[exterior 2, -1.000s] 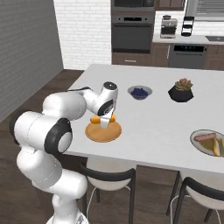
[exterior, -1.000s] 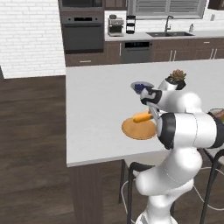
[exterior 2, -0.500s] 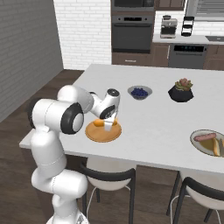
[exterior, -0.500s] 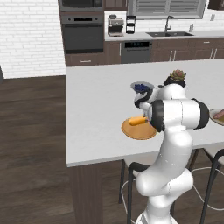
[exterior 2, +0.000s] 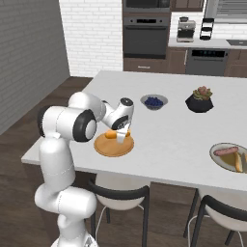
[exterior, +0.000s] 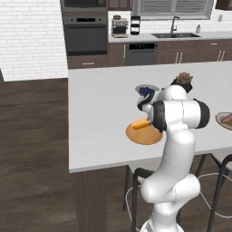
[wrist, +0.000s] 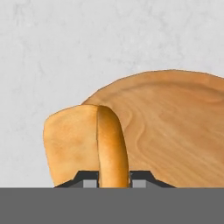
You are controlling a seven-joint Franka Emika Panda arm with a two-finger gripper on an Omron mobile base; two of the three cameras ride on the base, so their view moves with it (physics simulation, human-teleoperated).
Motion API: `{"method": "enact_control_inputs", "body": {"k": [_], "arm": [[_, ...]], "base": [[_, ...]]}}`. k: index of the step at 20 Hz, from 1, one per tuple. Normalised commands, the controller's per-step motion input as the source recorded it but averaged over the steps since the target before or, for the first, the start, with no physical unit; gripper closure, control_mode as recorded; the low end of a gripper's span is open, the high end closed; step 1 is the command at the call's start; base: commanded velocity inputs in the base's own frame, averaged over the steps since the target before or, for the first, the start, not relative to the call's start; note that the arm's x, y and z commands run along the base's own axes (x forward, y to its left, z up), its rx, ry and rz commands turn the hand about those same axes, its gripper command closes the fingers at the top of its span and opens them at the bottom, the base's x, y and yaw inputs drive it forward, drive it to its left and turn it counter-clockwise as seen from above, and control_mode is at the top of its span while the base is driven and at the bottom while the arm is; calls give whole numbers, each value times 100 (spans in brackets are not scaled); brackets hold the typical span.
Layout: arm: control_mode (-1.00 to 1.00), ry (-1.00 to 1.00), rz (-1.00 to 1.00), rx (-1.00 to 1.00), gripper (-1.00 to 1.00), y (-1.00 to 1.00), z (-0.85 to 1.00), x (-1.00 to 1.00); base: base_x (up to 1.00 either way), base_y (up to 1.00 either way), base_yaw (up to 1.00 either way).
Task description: Place one bun and one sausage from the bowl on each plate.
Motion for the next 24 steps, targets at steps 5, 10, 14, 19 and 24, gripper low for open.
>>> {"method": "enact_control_inputs", "body": {"k": [5, 10, 14, 19, 24], "arm": [[-100, 0, 0, 0, -100, 0, -12, 0], [-100, 0, 0, 0, -100, 0, -1, 0], [-100, 0, 0, 0, -100, 0, 1, -6], [-100, 1, 0, 0, -100, -2, 43, -53], [-100, 7, -3, 0, -100, -3, 84, -72]], "base": [[0, 0, 0], [0, 0, 0], [0, 0, 0], [0, 0, 0], [0, 0, 0]]}}
